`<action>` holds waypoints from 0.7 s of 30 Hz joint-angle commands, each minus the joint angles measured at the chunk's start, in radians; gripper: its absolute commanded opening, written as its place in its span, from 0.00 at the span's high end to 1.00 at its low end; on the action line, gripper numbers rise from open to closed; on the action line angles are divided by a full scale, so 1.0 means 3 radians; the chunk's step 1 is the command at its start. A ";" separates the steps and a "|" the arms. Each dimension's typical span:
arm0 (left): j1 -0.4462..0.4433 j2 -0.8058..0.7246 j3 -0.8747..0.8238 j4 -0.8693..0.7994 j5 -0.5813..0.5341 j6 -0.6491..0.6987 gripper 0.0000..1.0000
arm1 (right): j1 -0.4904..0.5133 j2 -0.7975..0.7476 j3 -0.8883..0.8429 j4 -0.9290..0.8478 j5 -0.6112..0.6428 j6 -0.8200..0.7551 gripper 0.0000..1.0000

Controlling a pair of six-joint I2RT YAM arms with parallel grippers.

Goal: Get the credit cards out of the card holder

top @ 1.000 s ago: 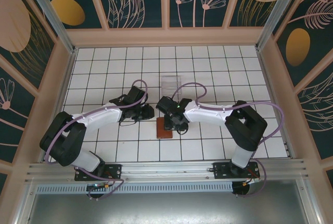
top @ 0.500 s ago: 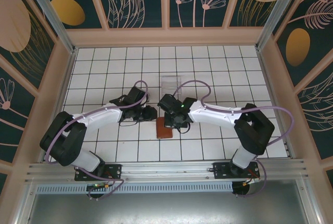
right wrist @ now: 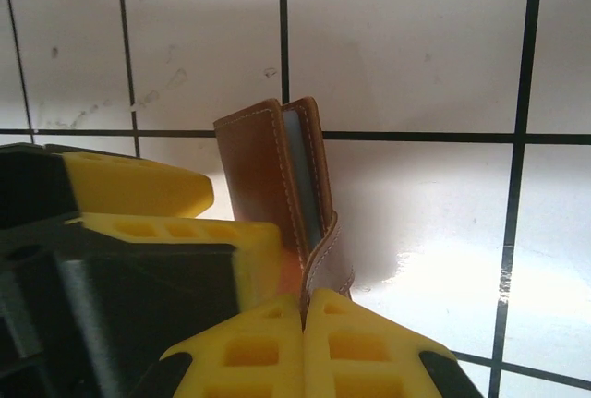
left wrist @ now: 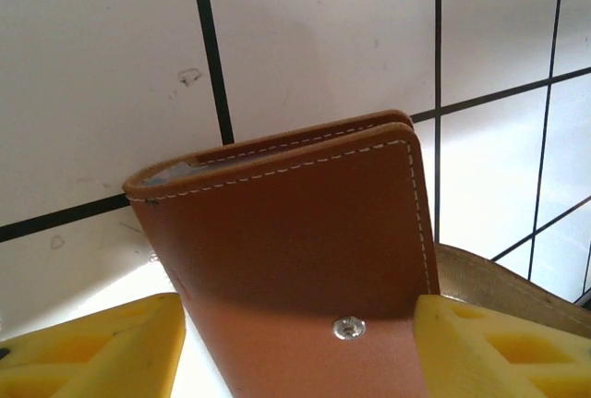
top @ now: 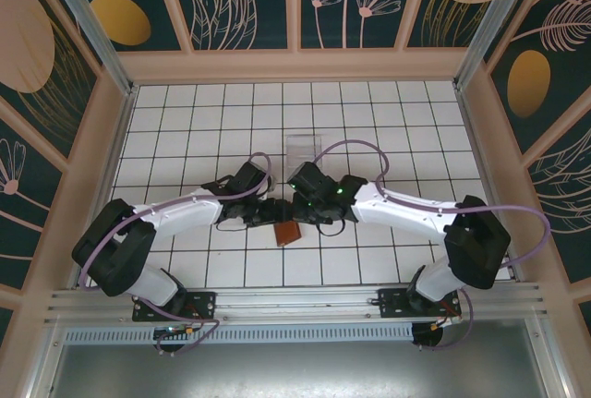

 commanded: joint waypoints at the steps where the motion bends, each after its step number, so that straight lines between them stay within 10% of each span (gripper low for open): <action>1: -0.0034 -0.0037 0.0089 -0.0088 -0.0048 -0.0070 0.30 | 0.0026 -0.0191 -0.0099 0.0130 -0.0061 0.0135 1.00; 21: -0.0033 -0.0249 -0.0004 -0.0010 -0.0024 -0.0239 0.13 | 0.0038 -0.0454 -0.0331 0.0331 -0.0109 0.0290 1.00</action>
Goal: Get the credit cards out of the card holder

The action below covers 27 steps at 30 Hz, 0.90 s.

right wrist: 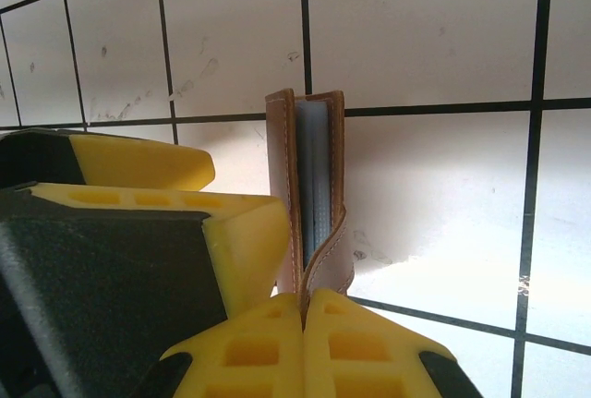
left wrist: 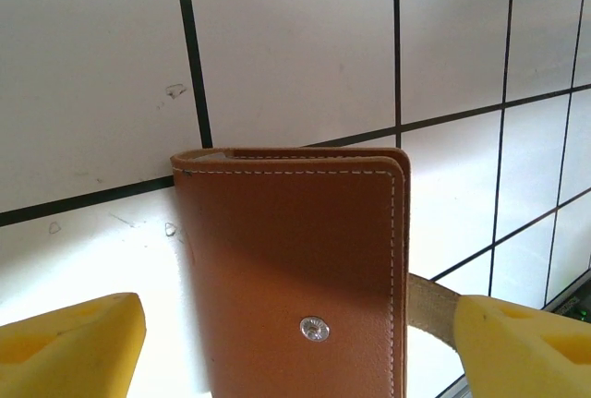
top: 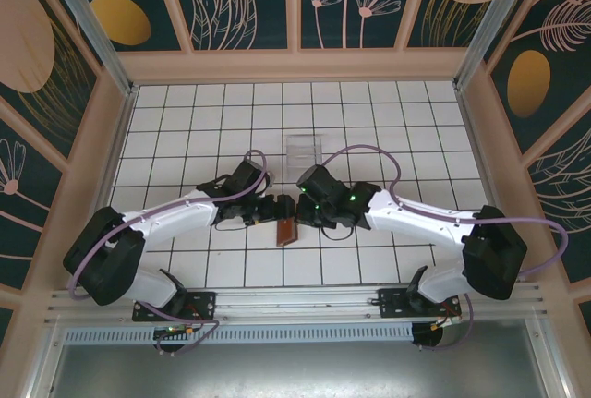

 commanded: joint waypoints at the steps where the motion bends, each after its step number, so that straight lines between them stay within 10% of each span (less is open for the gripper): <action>1: -0.0012 -0.0026 -0.0024 0.0029 0.0055 -0.0043 0.13 | 0.0037 -0.0132 -0.0051 0.0119 0.0019 0.0094 1.00; 27: -0.0012 -0.0045 0.0095 -0.0460 -0.0465 0.0139 0.38 | 0.0031 -0.0120 -0.0097 -0.0017 0.0131 0.0127 1.00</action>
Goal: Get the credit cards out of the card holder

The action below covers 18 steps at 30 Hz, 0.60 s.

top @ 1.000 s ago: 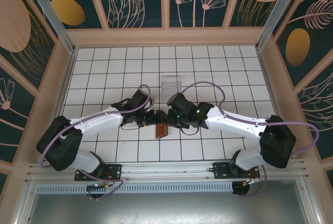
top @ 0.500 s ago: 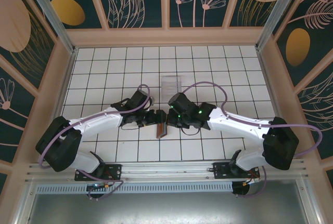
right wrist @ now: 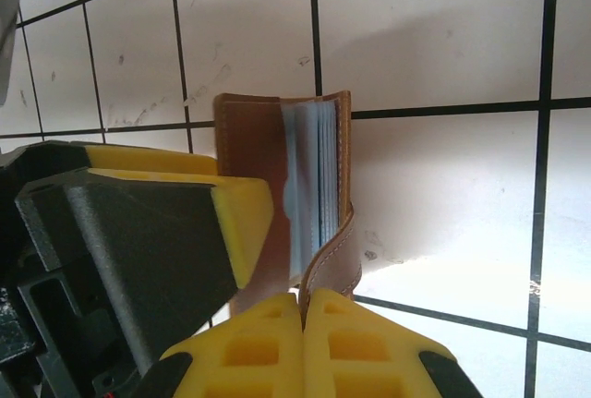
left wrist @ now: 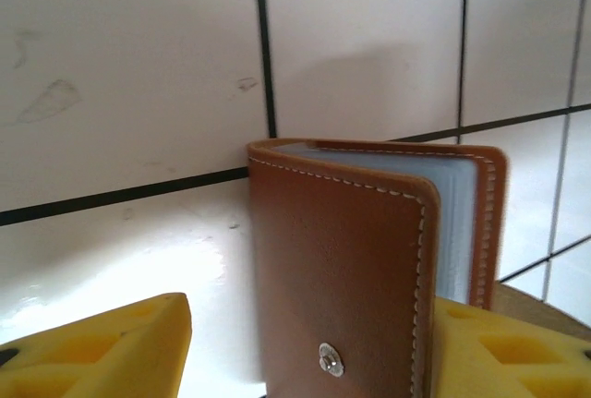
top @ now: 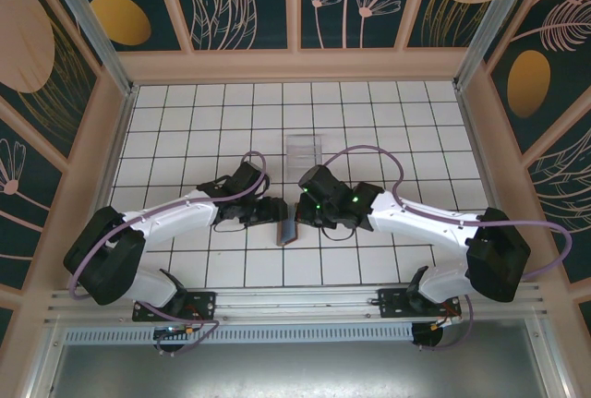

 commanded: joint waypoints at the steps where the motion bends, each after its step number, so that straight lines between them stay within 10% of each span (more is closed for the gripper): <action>1: -0.0013 -0.0061 0.0097 -0.0264 -0.0228 0.0086 0.39 | 0.0026 -0.0056 -0.0053 -0.0081 0.0137 0.0070 1.00; 18: -0.0012 -0.0198 0.0038 -0.0355 -0.0490 0.0087 0.69 | 0.0013 -0.0194 -0.0062 -0.0006 0.0150 0.0113 1.00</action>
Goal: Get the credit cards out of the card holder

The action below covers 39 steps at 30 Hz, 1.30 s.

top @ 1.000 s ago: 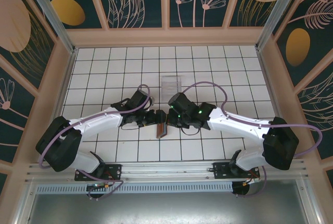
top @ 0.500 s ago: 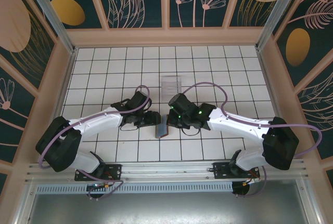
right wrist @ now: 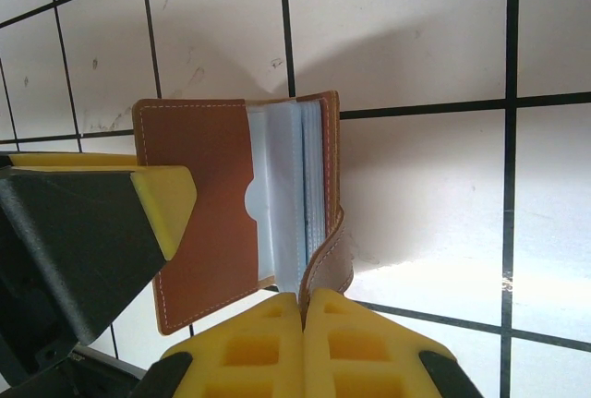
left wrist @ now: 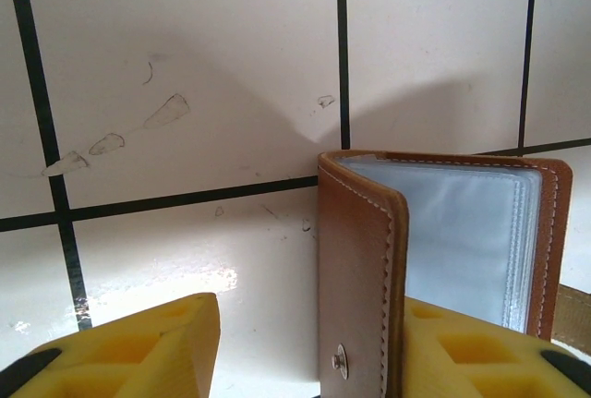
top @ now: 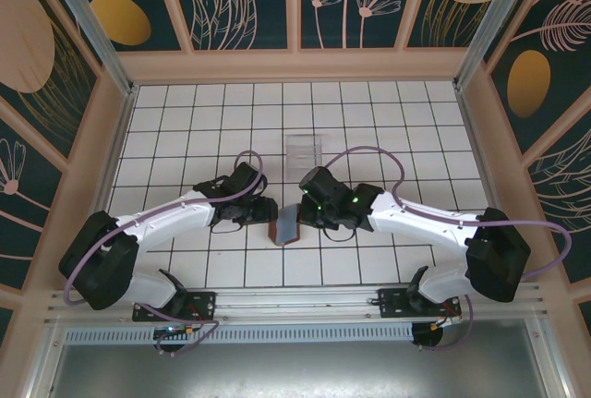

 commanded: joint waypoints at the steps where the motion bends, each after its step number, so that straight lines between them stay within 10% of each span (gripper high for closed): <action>1: -0.0012 -0.0078 -0.0002 -0.0088 -0.0120 0.0051 0.71 | 0.0017 -0.0210 -0.0056 0.0106 0.0056 0.0098 1.00; 16: -0.0011 -0.0353 -0.0046 -0.0341 -0.0685 0.0112 0.67 | 0.0044 -0.0060 0.0060 0.0525 -0.0225 0.0079 1.00; 39: 0.0055 -0.0296 -0.0235 -0.0058 -0.0343 -0.0009 0.69 | 0.0171 0.0152 0.0374 0.0115 -0.0111 -0.0182 1.00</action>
